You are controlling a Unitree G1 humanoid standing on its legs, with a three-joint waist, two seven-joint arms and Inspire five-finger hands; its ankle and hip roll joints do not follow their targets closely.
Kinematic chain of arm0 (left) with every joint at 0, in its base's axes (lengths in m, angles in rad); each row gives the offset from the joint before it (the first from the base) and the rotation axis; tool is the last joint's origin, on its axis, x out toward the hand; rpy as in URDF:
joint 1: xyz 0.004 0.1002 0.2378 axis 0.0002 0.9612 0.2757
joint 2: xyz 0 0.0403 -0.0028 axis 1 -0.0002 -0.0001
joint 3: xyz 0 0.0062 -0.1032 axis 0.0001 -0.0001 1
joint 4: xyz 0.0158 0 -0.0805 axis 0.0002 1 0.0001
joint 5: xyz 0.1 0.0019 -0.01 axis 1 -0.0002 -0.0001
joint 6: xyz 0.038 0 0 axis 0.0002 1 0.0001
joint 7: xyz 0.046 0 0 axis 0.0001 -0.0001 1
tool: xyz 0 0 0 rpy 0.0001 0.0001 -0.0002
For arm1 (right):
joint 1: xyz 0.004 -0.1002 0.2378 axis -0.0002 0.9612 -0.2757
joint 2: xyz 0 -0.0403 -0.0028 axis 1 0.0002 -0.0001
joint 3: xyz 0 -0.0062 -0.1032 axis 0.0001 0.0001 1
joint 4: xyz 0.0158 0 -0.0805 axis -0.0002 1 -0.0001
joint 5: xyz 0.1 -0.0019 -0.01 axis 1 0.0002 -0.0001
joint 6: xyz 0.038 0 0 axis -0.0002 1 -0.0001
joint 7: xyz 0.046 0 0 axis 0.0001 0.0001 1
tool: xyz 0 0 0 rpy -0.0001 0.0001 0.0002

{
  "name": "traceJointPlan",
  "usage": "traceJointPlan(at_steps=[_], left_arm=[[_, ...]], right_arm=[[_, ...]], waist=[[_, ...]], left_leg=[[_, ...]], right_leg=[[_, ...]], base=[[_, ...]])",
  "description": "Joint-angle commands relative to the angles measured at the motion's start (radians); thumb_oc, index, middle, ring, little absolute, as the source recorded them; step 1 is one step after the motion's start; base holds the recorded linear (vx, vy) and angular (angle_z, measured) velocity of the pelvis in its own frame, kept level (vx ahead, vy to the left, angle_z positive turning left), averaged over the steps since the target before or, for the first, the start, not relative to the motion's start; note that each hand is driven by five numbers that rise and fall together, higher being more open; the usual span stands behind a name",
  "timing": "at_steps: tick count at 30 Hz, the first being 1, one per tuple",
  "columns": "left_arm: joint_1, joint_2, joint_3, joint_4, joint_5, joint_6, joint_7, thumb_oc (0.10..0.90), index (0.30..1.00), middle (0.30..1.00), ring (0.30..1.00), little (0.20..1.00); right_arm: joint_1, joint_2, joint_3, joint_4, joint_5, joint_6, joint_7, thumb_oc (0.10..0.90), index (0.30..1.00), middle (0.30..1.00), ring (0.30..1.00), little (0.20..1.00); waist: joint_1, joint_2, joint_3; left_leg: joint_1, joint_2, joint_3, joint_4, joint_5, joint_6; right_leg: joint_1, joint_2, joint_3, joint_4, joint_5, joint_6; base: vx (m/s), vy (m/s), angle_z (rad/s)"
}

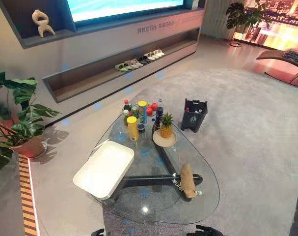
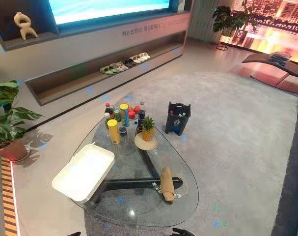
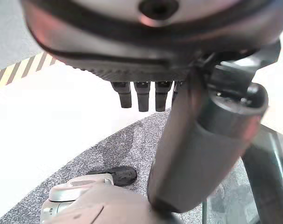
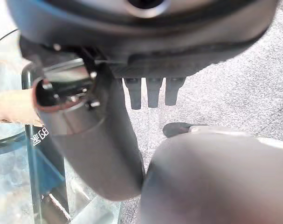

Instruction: Wipe the table with a cloth and put it in the basket.

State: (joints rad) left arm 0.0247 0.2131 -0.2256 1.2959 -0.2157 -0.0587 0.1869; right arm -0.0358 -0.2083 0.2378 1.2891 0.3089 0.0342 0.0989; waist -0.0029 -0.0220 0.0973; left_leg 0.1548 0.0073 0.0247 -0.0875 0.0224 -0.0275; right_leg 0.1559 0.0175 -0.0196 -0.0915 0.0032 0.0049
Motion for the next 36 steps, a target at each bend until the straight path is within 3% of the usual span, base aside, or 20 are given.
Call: traceJointPlan(at_steps=[1,21,29,36], left_arm=[[-0.083,-0.034,-0.025,0.039,-0.02,-0.027,-0.027,0.8,0.9,0.9,0.9,0.9],[-0.083,-0.035,-0.018,0.053,0.0,-0.031,-0.019,0.8,0.9,0.9,0.9,0.9],[-0.081,-0.03,-0.007,0.066,0.007,-0.035,-0.004,0.8,0.9,0.9,0.9,0.9],[-0.066,-0.032,-0.002,0.065,0.026,-0.039,0.01,0.8,0.9,0.9,0.9,0.9]], right_arm=[[-0.023,-0.01,0.03,0.066,-0.026,0.014,0.025,0.8,0.9,0.9,0.9,0.9],[-0.019,-0.006,0.036,0.062,-0.026,0.019,0.024,0.8,0.9,0.9,0.9,0.9],[-0.023,-0.007,0.043,0.057,-0.032,-0.048,0.002,0.8,0.9,0.9,0.9,0.9],[-0.034,-0.012,0.033,0.037,-0.008,-0.149,-0.057,0.8,0.9,0.9,0.9,0.9]], waist=[[0.001,-0.005,0.029],[-0.001,-0.006,0.028],[-0.001,-0.011,0.028],[0.004,-0.014,0.027]], left_leg=[[0.017,-0.037,0.009,0.013,-0.092,0.026],[0.019,-0.037,0.011,0.014,-0.093,0.027],[0.02,-0.039,0.009,0.016,-0.095,0.027],[0.014,-0.041,0.006,0.02,-0.095,0.026]], right_leg=[[0.003,-0.033,-0.032,0.018,-0.031,0.059],[0.005,-0.033,-0.031,0.018,-0.032,0.057],[0.006,-0.032,-0.028,0.017,-0.03,0.057],[0.001,-0.031,-0.026,0.016,-0.025,0.059]], base=[[0.01,0.303,-0.14],[0.0,0.0,0.0],[0.02,-0.003,0.0],[0.05,-0.004,0.0]])
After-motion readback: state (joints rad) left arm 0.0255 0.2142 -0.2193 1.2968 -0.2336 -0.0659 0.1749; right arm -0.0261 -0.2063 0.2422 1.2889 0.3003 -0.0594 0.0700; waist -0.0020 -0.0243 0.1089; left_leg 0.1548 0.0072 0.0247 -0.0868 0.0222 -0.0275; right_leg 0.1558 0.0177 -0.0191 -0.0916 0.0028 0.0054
